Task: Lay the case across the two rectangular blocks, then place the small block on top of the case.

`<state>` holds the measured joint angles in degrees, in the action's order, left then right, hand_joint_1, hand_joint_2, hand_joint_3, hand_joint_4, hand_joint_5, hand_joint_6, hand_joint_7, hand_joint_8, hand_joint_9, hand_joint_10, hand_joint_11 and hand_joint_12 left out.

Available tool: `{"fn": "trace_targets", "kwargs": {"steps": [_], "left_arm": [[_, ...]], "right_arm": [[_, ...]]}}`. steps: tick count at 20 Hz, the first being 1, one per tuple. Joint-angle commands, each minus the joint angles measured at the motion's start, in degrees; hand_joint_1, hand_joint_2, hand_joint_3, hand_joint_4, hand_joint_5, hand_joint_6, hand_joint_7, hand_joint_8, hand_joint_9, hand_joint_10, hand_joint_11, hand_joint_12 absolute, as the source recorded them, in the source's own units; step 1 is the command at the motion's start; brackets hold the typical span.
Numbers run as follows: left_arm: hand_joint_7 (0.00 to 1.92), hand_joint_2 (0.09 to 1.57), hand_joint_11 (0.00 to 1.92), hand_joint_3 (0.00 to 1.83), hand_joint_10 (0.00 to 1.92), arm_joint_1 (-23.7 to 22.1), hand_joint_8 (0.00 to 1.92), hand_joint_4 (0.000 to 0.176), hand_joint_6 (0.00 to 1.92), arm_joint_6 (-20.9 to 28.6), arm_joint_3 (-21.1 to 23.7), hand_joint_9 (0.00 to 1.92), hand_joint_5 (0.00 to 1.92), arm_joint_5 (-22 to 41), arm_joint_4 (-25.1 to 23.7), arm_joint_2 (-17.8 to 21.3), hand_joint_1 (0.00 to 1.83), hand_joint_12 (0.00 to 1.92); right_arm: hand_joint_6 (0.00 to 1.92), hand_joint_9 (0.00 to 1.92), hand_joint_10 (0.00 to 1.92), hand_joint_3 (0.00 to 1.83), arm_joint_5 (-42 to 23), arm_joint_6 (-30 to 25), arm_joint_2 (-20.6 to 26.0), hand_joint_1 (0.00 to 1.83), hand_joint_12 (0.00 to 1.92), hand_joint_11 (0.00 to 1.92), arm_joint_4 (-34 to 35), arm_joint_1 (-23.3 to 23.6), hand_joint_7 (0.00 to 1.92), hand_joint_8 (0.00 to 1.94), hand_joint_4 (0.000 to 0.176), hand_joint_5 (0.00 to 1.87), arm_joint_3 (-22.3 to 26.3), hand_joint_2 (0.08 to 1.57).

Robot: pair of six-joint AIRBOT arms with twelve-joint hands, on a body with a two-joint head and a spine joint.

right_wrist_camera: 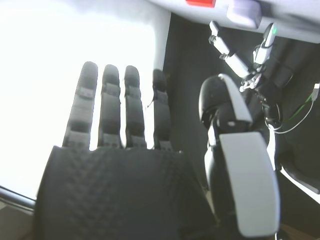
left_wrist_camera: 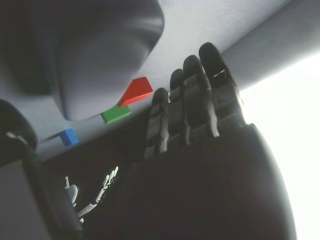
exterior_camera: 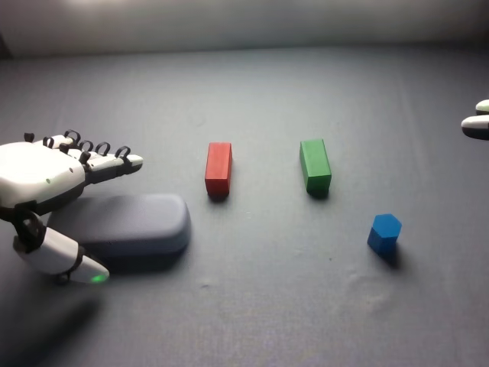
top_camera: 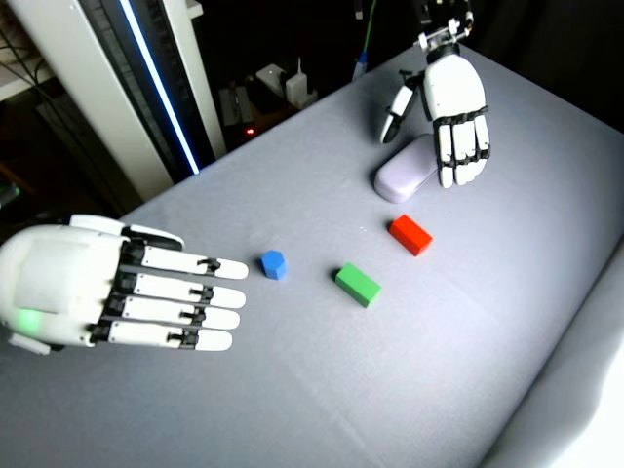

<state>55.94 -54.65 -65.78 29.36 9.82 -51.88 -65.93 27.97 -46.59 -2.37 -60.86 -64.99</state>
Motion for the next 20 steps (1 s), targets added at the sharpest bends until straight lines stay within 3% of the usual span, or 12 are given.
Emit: {"fn": "trace_targets", "kwargs": {"steps": [1, 2, 3, 6, 8, 9, 10, 11, 14, 15, 16, 20], "left_arm": [[0.34, 0.84, 0.02, 0.00, 0.01, -0.6, 0.01, 0.074, 0.00, -0.7, -0.2, 0.36, 0.22, 5.0, 0.4, -0.5, 0.82, 0.93], [0.42, 0.83, 0.07, 0.00, 0.02, -0.6, 0.01, 0.049, 0.01, -1.0, -0.2, 0.43, 0.31, 5.1, 0.8, -0.6, 0.84, 0.97], [0.54, 0.84, 0.16, 0.00, 0.04, -0.6, 0.01, 0.000, 0.01, -1.2, -0.2, 0.56, 0.46, 5.2, 1.0, -0.7, 0.88, 1.04], [0.84, 0.92, 0.45, 0.00, 0.12, -0.6, 0.03, 0.000, 0.01, -1.5, -0.2, 0.92, 0.68, 5.8, 1.7, -0.9, 1.01, 1.31], [0.98, 0.99, 0.38, 0.00, 0.15, -0.6, 0.04, 0.000, 0.01, -1.5, -0.1, 0.98, 0.86, 6.8, 2.4, -0.9, 1.20, 1.33], [1.09, 1.09, 0.51, 0.00, 0.15, -0.6, 0.67, 0.000, 0.72, -1.5, 0.1, 1.06, 0.96, 7.5, 2.6, -0.9, 1.23, 1.21], [1.07, 1.10, 0.70, 0.00, 0.36, -0.6, 0.90, 0.000, 0.88, -1.5, 0.5, 1.12, 0.97, 8.6, 2.7, -0.7, 1.24, 1.33], [1.08, 1.09, 0.77, 0.00, 0.59, -0.6, 0.93, 0.000, 0.89, -0.7, 1.1, 1.09, 0.98, 10.5, 2.3, -0.2, 1.25, 1.39], [1.12, 1.08, 0.87, 0.00, 0.65, -1.0, 0.87, 0.000, 0.90, 3.7, 2.1, 1.10, 0.98, 15.6, -0.3, 1.0, 1.25, 1.28], [1.12, 1.07, 0.84, 0.01, 1.03, -1.7, 0.75, 0.000, 0.89, 6.3, 2.1, 1.02, 0.96, 17.3, -1.8, 1.1, 1.36, 1.22], [1.10, 1.08, 0.82, 0.00, 1.12, -2.4, 0.78, 0.000, 0.90, 7.2, 2.0, 0.99, 0.94, 17.9, -2.6, 1.1, 1.38, 1.19], [1.16, 1.07, 0.74, 0.00, 1.09, -9.5, 0.69, 0.000, 0.95, 8.2, 0.8, 0.95, 0.96, 18.0, -6.9, -1.2, 1.39, 1.12]], "right_arm": [[0.00, 0.21, 0.00, 0.00, -6.7, -0.5, 0.2, 0.60, 0.35, 0.06, 2.0, 0.8, 0.28, 0.00, 0.049, 0.37, -0.3, 1.30], [0.00, 0.22, 0.00, 0.00, -6.7, -0.5, 0.2, 0.62, 0.36, 0.06, 2.0, 0.8, 0.28, 0.00, 0.048, 0.37, -0.2, 1.30], [0.00, 0.21, 0.00, 0.00, -6.7, -0.7, 0.2, 0.60, 0.36, 0.06, 2.0, 0.8, 0.27, 0.00, 0.048, 0.36, -0.2, 1.30], [0.00, 0.22, 0.00, 0.00, -6.7, -0.7, 0.2, 0.64, 0.37, 0.08, 2.0, 0.8, 0.28, 0.00, 0.034, 0.37, -0.2, 1.31], [0.00, 0.23, 0.01, 0.00, -6.7, -0.7, 0.2, 0.66, 0.38, 0.09, 2.0, 0.8, 0.29, 0.00, 0.019, 0.38, -0.2, 1.31], [0.00, 0.24, 0.01, 0.00, -6.7, -0.8, 0.2, 0.67, 0.38, 0.10, 2.0, 0.8, 0.28, 0.00, 0.025, 0.38, -0.2, 1.31], [0.00, 0.24, 0.00, 0.00, -6.7, -0.8, 0.2, 0.66, 0.39, 0.10, 2.0, 0.8, 0.27, 0.00, 0.021, 0.37, -0.2, 1.31], [0.00, 0.24, 0.00, 0.00, -6.7, -0.8, 0.2, 0.65, 0.39, 0.10, 2.0, 0.7, 0.27, 0.00, 0.018, 0.37, -0.2, 1.31], [0.00, 0.24, 0.00, 0.00, -6.7, -0.8, 0.2, 0.67, 0.40, 0.11, 2.0, 0.7, 0.28, 0.00, 0.023, 0.37, -0.2, 1.32], [0.00, 0.24, 0.00, 0.00, -6.7, -0.8, 0.2, 0.68, 0.40, 0.11, 2.0, 0.7, 0.27, 0.00, 0.014, 0.37, -0.2, 1.31], [0.00, 0.23, 0.00, 0.00, -6.7, -0.8, 0.2, 0.68, 0.40, 0.09, 2.0, 0.7, 0.28, 0.00, 0.012, 0.37, -0.2, 1.31], [0.00, 0.23, 0.00, 0.00, -6.7, -0.8, 0.1, 0.67, 0.42, 0.08, 2.0, 0.7, 0.28, 0.00, 0.013, 0.38, -0.2, 1.31]]}}
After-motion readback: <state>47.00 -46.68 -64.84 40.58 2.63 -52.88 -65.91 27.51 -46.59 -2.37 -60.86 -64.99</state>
